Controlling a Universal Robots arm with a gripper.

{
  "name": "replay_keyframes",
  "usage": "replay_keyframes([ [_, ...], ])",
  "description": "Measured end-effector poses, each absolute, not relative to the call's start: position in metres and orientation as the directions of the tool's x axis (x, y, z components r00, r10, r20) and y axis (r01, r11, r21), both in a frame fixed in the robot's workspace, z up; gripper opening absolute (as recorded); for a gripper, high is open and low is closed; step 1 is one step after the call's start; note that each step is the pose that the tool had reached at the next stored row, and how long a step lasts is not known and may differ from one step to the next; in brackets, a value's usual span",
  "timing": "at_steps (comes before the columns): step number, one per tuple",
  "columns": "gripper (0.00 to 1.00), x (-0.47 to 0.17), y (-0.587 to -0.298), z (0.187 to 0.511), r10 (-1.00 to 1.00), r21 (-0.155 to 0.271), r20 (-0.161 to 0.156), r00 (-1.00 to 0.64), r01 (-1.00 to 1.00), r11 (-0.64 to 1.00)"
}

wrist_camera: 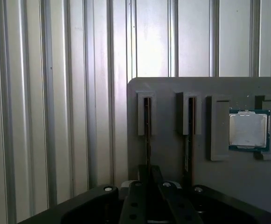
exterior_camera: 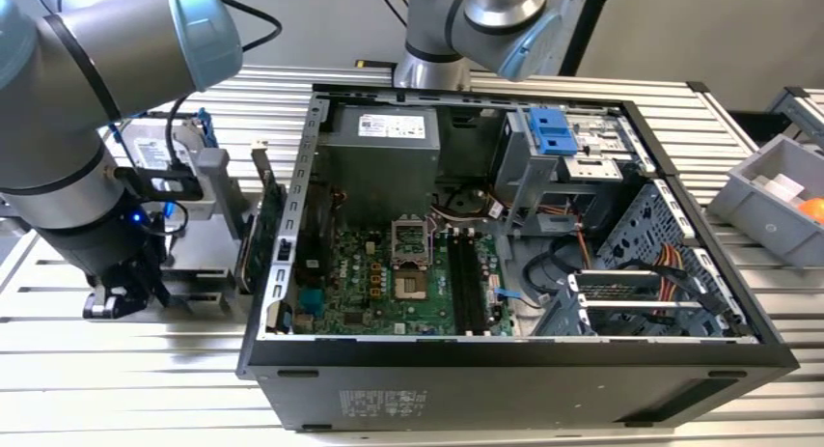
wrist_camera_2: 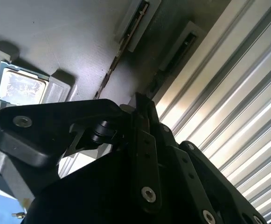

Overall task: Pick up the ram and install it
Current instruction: 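Pick up the ram and move it above insertion slot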

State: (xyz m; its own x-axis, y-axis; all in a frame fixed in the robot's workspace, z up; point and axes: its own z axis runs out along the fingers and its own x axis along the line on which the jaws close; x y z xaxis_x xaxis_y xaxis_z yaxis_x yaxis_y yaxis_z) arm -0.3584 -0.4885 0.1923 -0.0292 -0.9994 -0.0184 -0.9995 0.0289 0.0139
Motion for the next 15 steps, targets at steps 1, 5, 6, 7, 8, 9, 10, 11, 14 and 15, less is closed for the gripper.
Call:
replay_keyframes([
  [1,0.00,-0.3584,-0.4885,0.1922,-0.999,0.014,-0.018,-0.029,-0.999,0.029],
  [5,0.00,-0.3584,-0.4885,0.1919,-0.999,0.014,-0.018,-0.029,-0.999,0.029],
  [6,0.00,-0.3584,-0.4885,0.1919,-0.999,0.014,-0.018,-0.029,-0.999,0.029],
  [7,0.00,-0.3584,-0.4885,0.1918,-0.999,0.014,-0.018,-0.029,-0.999,0.029],
  [8,0.00,-0.3584,-0.4885,0.1918,-0.999,0.014,-0.018,-0.029,-0.999,0.029],
  [9,0.00,-0.3584,-0.4885,0.1917,-0.999,0.014,-0.018,-0.029,-0.999,0.029],
  [10,0.00,-0.3584,-0.4885,0.1916,-0.999,0.014,-0.018,-0.029,-0.999,0.029],
  [11,0.00,-0.3584,-0.4884,0.1918,-0.999,0.014,-0.019,-0.029,-0.999,0.029],
  [14,0.00,-0.3584,-0.4884,0.1942,-0.999,0.014,-0.019,-0.029,-0.999,0.029],
  [15,0.00,-0.3583,-0.4884,0.1949,-0.999,0.014,-0.019,-0.029,-0.999,0.029],
])
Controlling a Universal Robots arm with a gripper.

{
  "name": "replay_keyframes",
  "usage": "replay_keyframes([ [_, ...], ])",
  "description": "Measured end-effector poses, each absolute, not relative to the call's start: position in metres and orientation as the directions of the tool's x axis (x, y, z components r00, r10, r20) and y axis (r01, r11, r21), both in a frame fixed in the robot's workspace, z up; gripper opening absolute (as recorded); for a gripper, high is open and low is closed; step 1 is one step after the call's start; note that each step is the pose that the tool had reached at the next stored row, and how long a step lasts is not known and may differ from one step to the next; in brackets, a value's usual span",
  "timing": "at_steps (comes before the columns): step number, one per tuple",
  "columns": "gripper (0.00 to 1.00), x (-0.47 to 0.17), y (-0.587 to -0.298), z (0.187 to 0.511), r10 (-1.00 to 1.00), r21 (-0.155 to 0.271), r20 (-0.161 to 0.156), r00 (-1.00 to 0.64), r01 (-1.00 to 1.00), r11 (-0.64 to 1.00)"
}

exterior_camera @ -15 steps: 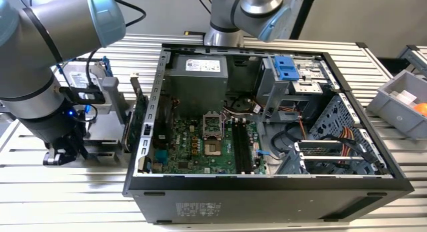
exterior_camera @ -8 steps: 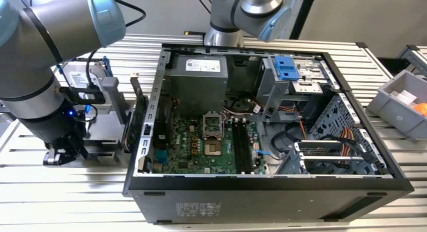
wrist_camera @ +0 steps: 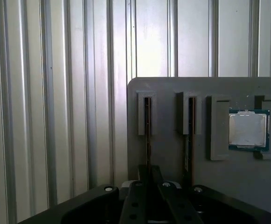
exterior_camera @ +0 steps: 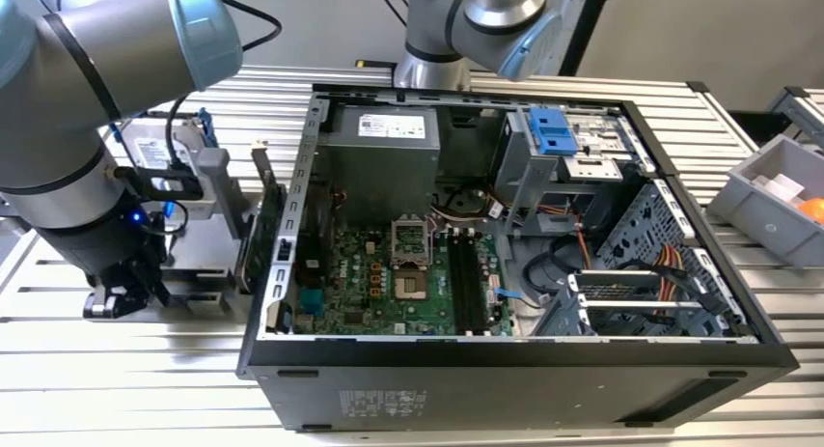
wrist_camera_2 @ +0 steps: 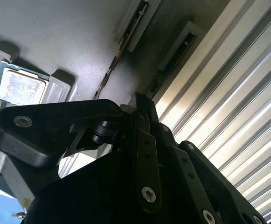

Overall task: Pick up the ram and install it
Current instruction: 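Pick up the ram and move it above insertion slot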

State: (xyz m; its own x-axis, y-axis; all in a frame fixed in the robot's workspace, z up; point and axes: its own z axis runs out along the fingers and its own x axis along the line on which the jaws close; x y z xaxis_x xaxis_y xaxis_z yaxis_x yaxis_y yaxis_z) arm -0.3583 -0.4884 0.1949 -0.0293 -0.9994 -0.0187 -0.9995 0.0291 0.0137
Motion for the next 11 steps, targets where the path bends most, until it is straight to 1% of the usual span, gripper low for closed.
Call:
replay_keyframes([
  [11,0.00,-0.3583,-0.4885,0.2032,-0.999,0.014,-0.017,-0.029,-0.999,0.029],
])
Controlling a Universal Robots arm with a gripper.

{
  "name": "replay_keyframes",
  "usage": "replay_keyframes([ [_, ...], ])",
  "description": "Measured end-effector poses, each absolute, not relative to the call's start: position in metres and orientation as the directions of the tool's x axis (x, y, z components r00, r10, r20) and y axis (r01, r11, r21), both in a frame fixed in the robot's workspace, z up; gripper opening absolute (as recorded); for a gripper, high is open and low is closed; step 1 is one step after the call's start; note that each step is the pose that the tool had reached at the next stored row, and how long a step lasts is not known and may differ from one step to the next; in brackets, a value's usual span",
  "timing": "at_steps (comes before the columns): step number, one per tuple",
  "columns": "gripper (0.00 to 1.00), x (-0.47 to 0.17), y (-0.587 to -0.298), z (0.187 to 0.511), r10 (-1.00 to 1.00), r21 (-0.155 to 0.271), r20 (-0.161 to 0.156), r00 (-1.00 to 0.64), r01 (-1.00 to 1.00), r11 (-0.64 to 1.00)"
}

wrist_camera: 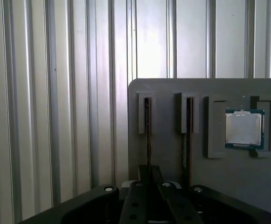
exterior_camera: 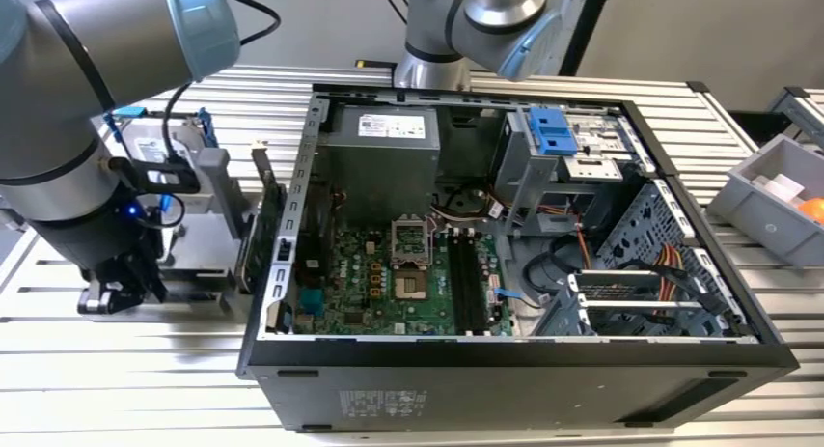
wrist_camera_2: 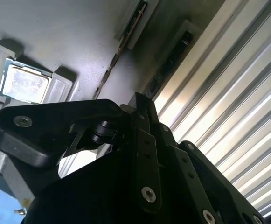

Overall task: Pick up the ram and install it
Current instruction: 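Pick up the ram and move it above insertion slot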

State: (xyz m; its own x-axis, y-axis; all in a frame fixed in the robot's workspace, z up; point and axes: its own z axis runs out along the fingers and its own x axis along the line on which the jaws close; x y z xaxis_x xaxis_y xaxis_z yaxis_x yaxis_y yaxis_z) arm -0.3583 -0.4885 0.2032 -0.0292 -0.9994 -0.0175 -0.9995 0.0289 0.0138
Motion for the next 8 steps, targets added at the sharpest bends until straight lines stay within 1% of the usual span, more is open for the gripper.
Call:
replay_keyframes([
  [8,0.00,-0.3584,-0.4884,0.2095,-0.999,0.014,-0.017,-0.029,-0.999,0.029],
])
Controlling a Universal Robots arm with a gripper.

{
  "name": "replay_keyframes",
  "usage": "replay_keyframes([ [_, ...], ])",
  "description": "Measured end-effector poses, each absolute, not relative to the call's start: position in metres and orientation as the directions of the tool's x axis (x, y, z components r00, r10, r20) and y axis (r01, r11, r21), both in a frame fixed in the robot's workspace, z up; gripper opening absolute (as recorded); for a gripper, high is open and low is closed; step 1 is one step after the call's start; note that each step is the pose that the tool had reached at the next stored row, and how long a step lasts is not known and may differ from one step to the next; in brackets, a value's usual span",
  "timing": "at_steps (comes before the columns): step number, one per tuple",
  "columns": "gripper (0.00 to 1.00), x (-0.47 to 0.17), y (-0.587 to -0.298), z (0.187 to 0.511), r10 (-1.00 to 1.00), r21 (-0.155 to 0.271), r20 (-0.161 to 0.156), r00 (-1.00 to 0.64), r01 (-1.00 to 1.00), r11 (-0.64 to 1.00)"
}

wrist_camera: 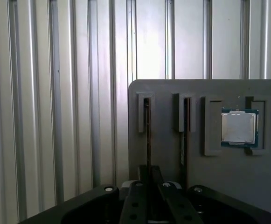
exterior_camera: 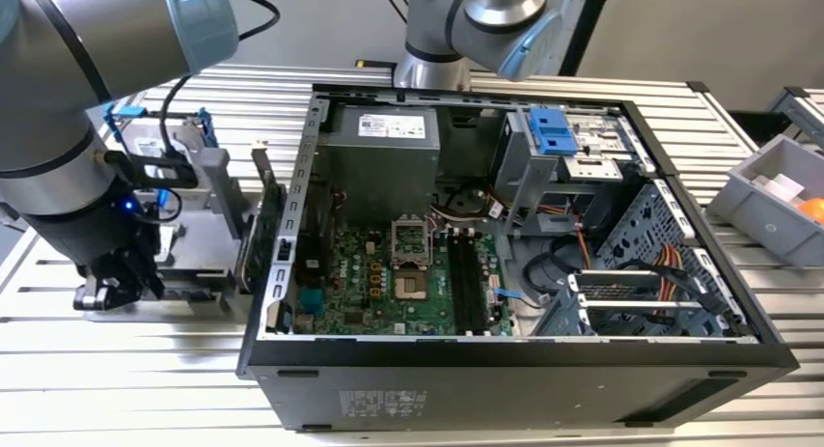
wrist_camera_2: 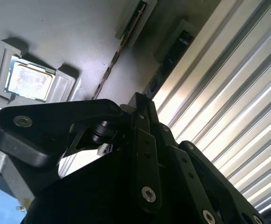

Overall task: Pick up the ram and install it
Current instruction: 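Pick up the ram and move it above insertion slot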

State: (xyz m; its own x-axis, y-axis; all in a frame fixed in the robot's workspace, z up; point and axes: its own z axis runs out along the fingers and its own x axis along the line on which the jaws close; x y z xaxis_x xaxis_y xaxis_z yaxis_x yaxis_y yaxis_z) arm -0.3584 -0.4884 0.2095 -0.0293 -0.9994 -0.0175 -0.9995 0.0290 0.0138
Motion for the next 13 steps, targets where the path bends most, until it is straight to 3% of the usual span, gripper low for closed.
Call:
replay_keyframes([
  [13,0.00,-0.358,-0.488,0.220,-0.999,0.014,-0.017,-0.029,-0.999,0.029],
])
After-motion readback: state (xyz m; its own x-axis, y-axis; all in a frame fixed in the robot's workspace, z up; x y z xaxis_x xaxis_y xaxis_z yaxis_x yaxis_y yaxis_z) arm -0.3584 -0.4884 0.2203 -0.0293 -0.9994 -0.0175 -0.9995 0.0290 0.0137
